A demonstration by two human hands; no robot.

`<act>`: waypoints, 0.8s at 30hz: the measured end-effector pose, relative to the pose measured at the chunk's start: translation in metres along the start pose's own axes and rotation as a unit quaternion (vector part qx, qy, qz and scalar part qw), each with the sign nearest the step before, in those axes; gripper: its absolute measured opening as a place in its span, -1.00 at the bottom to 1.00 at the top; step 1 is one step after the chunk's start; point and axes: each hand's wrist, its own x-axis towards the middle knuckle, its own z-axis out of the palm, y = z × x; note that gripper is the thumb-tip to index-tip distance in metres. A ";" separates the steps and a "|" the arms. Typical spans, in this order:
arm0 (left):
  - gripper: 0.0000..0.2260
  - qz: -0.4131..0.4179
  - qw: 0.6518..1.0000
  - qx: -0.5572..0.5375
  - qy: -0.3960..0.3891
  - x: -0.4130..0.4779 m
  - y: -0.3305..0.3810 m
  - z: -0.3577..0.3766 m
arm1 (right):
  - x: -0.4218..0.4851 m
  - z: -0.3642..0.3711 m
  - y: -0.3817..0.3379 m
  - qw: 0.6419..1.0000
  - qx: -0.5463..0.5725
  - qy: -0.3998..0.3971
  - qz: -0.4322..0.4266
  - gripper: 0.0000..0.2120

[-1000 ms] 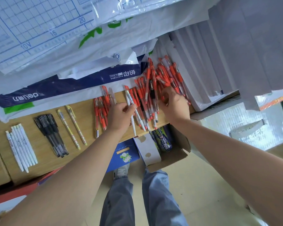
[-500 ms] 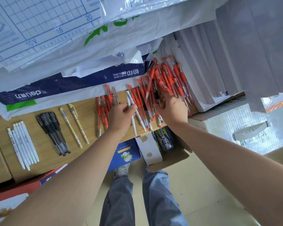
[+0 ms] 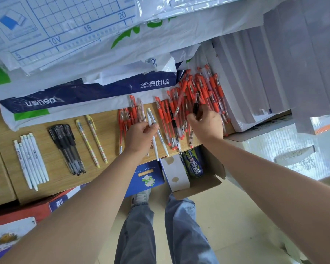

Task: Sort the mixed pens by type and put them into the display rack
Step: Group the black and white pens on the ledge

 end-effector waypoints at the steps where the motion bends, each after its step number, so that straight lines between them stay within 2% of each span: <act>1: -0.69 -0.001 1.000 -0.001 -0.001 0.000 -0.001 -0.001 | -0.003 -0.002 -0.003 0.999 0.040 -0.013 -0.010 -0.88; 4: -0.69 -0.003 1.000 -0.005 -0.002 -0.001 -0.003 -0.001 | -0.013 -0.003 -0.014 0.991 0.078 -0.086 -0.073 -0.89; 6: -0.70 -0.003 1.000 -0.008 -0.001 -0.002 -0.003 -0.002 | -0.016 0.004 -0.018 0.988 0.013 -0.115 -0.105 -0.89; 8: -0.70 -0.004 1.000 -0.009 0.002 -0.004 -0.003 -0.003 | -0.019 0.011 -0.017 0.984 -0.073 -0.111 -0.117 -0.86; 13: -0.68 -0.004 1.000 0.007 0.005 -0.003 -0.007 -0.007 | -0.019 0.010 -0.012 0.982 -0.153 -0.042 -0.098 -0.81; 20: -0.66 -0.003 1.000 -0.015 0.003 -0.002 -0.011 -0.012 | -0.020 0.021 -0.022 0.965 -0.244 -0.068 -0.061 -0.72; 24: -0.67 -0.006 1.000 -0.009 0.007 -0.006 -0.009 -0.016 | -0.020 0.020 -0.029 0.977 -0.196 -0.080 -0.041 -0.67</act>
